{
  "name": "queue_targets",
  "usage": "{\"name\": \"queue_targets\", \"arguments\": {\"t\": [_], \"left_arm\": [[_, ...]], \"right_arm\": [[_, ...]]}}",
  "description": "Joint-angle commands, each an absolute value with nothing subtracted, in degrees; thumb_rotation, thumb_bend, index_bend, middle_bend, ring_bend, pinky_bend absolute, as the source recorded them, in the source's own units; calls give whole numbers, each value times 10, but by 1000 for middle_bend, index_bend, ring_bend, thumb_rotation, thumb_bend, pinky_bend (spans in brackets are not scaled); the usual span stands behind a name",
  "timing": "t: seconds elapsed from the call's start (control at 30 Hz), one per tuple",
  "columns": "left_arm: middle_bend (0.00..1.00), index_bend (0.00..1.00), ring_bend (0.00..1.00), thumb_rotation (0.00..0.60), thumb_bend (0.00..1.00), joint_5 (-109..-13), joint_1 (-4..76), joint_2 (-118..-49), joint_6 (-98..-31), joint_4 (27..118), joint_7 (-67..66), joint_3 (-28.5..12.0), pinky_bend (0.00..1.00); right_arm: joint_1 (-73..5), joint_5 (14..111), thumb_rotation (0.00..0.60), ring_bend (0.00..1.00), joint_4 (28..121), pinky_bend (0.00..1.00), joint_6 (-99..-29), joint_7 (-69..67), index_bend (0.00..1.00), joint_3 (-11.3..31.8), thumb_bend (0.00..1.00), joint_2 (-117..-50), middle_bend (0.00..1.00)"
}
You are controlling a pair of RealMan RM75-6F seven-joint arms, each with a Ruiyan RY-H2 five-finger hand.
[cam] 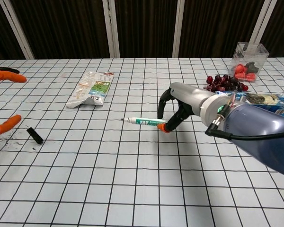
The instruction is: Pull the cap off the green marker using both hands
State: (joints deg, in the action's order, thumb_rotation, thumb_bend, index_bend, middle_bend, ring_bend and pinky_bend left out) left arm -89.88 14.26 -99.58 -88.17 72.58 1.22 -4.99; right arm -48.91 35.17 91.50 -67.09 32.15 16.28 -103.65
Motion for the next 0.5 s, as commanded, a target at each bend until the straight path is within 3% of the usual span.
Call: {"name": "queue_targets", "arguments": {"t": [0.03, 0.23, 0.5], "left_arm": [[0, 7, 0, 600, 484, -904, 146, -984, -873, 750, -2, -40, 0], [0, 0, 0, 600, 485, -933, 137, -950, -914, 800, -22, -39, 0], [64, 111, 0, 600, 485, -925, 91, -851, -968, 881, -74, -37, 0]], "right_arm": [[-487, 347, 600, 81, 912, 0, -668, 320, 102, 166, 271, -1038, 93], [-468, 365, 600, 69, 938, 0, -680, 295, 28, 176, 267, -1016, 55], [-396, 418, 600, 69, 1029, 0, -719, 241, 88, 169, 266, -904, 56]]}}
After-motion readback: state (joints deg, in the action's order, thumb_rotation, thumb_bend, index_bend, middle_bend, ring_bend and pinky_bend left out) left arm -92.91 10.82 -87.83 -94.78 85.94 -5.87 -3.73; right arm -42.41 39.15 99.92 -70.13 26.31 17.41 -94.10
